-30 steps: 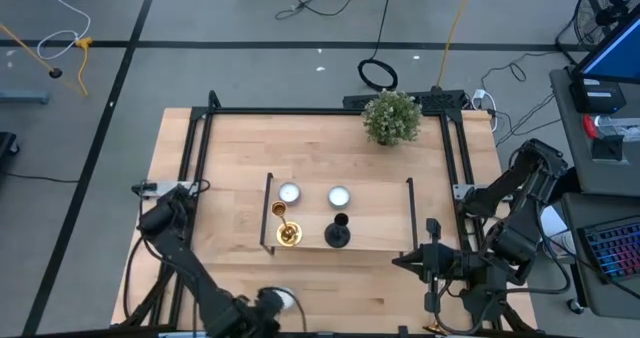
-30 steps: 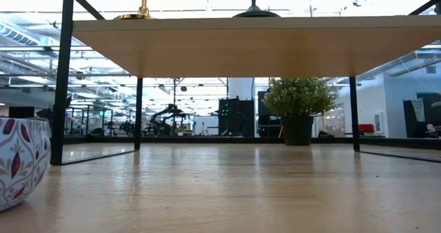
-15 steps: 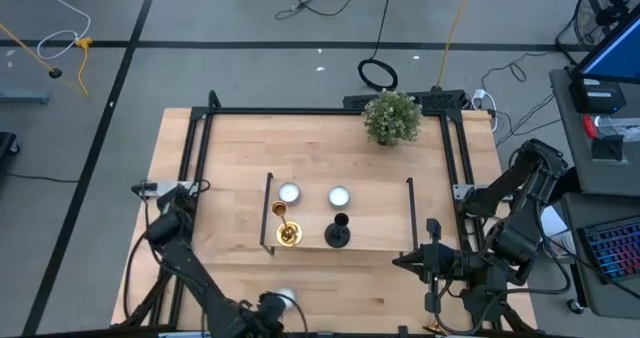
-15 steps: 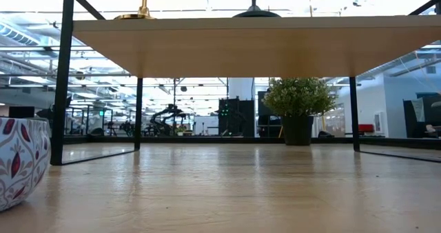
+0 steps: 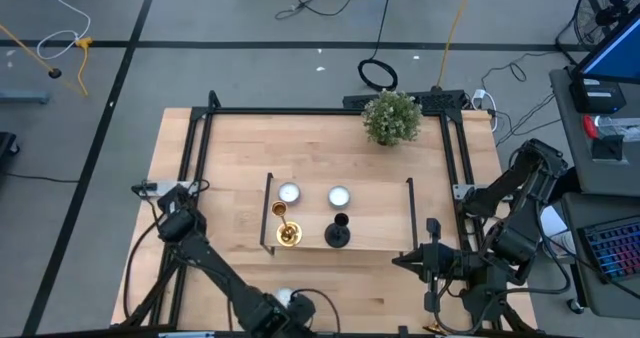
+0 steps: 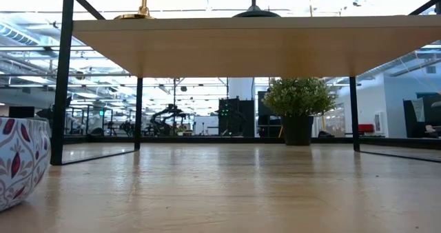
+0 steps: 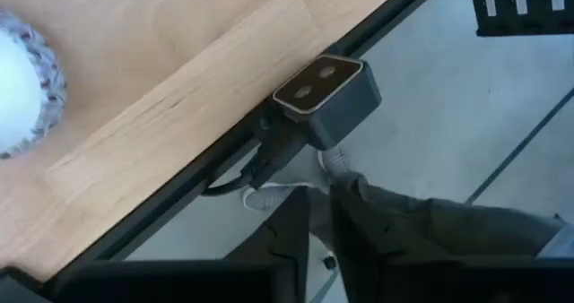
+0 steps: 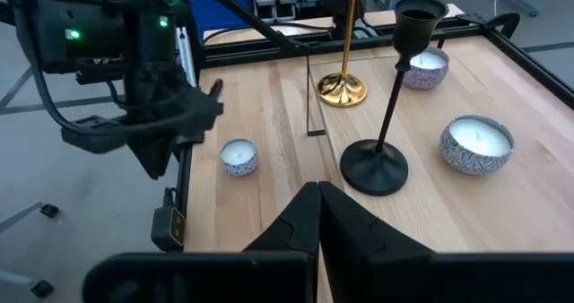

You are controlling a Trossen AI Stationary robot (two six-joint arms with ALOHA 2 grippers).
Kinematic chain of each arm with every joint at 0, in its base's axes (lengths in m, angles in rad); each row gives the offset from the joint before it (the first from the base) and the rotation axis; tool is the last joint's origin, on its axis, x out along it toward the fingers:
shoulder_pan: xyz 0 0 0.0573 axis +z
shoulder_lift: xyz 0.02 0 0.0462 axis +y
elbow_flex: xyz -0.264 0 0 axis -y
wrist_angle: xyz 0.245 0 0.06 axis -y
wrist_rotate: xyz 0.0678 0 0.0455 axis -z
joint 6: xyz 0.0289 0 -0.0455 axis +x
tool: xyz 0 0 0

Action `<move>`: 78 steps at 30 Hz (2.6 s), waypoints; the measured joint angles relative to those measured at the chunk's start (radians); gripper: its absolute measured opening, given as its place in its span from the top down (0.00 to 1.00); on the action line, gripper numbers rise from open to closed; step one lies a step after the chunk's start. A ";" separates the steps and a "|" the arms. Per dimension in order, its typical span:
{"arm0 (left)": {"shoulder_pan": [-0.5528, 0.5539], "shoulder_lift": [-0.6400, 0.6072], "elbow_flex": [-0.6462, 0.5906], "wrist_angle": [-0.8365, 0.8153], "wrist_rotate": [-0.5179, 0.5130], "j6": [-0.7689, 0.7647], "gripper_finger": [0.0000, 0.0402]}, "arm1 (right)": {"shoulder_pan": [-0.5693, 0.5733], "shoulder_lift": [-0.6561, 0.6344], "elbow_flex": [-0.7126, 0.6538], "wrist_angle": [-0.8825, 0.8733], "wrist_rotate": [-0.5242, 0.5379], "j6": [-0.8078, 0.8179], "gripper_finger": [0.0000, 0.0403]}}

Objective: Pick & Place candle stick holders
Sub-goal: Put the white red scented candle on the shelf

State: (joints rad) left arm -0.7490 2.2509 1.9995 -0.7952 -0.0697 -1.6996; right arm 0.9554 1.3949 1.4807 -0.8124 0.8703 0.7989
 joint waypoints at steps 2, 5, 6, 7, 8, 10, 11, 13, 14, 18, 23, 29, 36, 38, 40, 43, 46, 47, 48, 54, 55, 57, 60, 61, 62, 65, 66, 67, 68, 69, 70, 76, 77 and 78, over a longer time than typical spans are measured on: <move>0.013 0.000 0.000 -0.010 0.045 0.011 0.82 | 0.000 0.000 0.000 0.000 0.000 0.000 1.00; 0.027 0.000 0.000 -0.064 0.113 0.017 0.69 | 0.000 0.000 0.000 0.000 -0.002 0.000 1.00; 0.031 0.000 0.000 -0.090 0.138 0.015 0.65 | 0.000 0.000 0.000 0.000 -0.002 0.000 1.00; 0.034 0.000 0.000 -0.122 0.164 0.012 0.60 | 0.000 0.000 0.000 0.000 -0.002 0.000 1.00; 0.037 0.000 0.000 -0.156 0.187 0.011 0.55 | 0.000 0.000 0.000 0.000 -0.002 0.000 1.00; 0.040 0.000 0.000 -0.222 0.211 0.001 0.45 | 0.000 0.000 0.000 0.000 -0.003 0.000 1.00; 0.041 0.000 0.000 -0.249 0.212 -0.012 0.41 | 0.000 0.000 0.000 0.000 -0.003 0.000 1.00; 0.041 0.000 0.000 -0.289 0.202 -0.032 0.32 | 0.000 0.000 0.000 0.000 -0.003 0.000 1.00; 0.043 0.000 0.000 -0.306 0.187 -0.036 0.28 | 0.000 0.000 0.000 0.000 -0.003 0.000 1.00; 0.056 0.000 -0.001 -0.335 0.112 -0.045 0.15 | 0.000 0.000 0.000 0.000 -0.003 0.000 1.00; 0.070 0.000 0.000 -0.407 0.035 -0.076 0.10 | 0.000 0.000 0.000 0.000 -0.002 0.000 1.00; 0.067 0.000 -0.001 -0.492 0.046 -0.093 0.10 | 0.000 0.000 0.000 0.000 -0.006 0.000 1.00; 0.079 0.000 -0.009 -0.482 0.042 -0.082 0.10 | 0.000 0.000 0.000 0.000 -0.006 0.000 1.00; 0.083 0.000 -0.017 -0.481 0.042 -0.082 0.10 | 0.000 0.000 0.000 0.000 -0.006 -0.001 1.00; 0.084 0.000 -0.028 -0.477 0.042 -0.082 0.10 | 0.000 0.000 0.000 0.000 -0.007 -0.004 1.00; 0.087 0.000 -0.060 -0.435 0.068 -0.083 0.10 | 0.000 0.000 0.000 0.000 -0.007 -0.008 1.00; 0.087 0.002 -0.085 -0.406 0.086 -0.088 0.10 | 0.000 0.000 0.000 0.000 -0.007 -0.008 1.00; 0.085 0.001 -0.090 -0.404 0.088 -0.090 0.10 | 0.000 0.000 0.000 0.000 -0.007 -0.008 1.00; 0.083 0.001 -0.097 -0.403 0.087 -0.092 0.10 | 0.000 0.000 0.000 0.000 -0.007 -0.008 1.00; 0.081 0.002 -0.120 -0.401 0.088 -0.089 0.10 | 0.000 0.000 0.000 0.000 -0.008 -0.008 1.00; 0.081 0.001 -0.127 -0.391 0.090 -0.089 0.10 | 0.000 0.000 0.000 0.000 -0.009 -0.008 1.00; 0.082 0.002 -0.146 -0.358 0.090 -0.090 0.10 | 0.000 0.000 0.000 0.000 -0.009 -0.008 1.00; 0.083 0.002 -0.158 -0.336 0.095 -0.089 0.10 | 0.000 0.000 0.000 -0.001 -0.010 -0.008 1.00; 0.084 0.001 -0.163 -0.325 0.094 -0.090 0.10 | 0.000 0.000 0.000 0.000 -0.010 -0.008 1.00; 0.084 0.001 -0.168 -0.318 0.090 -0.091 0.10 | 0.000 0.000 0.000 -0.001 -0.010 -0.008 1.00; 0.085 0.002 -0.171 -0.314 0.082 -0.091 0.10 | 0.000 0.000 0.000 0.000 -0.009 -0.007 1.00; 0.086 0.001 -0.171 -0.314 0.083 -0.091 0.10 | 0.000 0.000 0.000 -0.001 -0.010 -0.005 1.00; 0.088 0.001 -0.171 -0.313 0.089 -0.091 0.10 | 0.000 0.000 0.000 0.000 -0.010 -0.003 1.00; 0.088 0.001 -0.171 -0.311 0.095 -0.091 0.10 | 0.000 0.000 0.000 0.000 -0.010 -0.003 1.00; 0.088 0.001 -0.171 -0.310 0.095 -0.091 0.10 | 0.000 0.000 0.000 0.000 -0.010 -0.002 1.00; 0.088 0.001 -0.171 -0.310 0.095 -0.094 0.12 | 0.000 0.000 0.000 0.000 -0.010 -0.001 1.00; 0.088 0.001 -0.170 -0.309 0.095 -0.115 0.30 | 0.000 0.000 0.000 0.000 -0.009 0.011 1.00; 0.088 0.000 -0.169 -0.309 0.095 -0.117 0.30 | 0.000 0.000 0.000 0.000 -0.009 0.015 1.00; 0.088 -0.001 -0.169 -0.307 0.095 -0.117 0.30 | 0.000 0.000 0.000 0.001 -0.009 0.019 1.00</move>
State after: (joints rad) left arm -0.6613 2.2503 1.8305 -1.1023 0.0255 -1.8164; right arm 0.9554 1.3949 1.4807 -0.8119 0.8612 0.8175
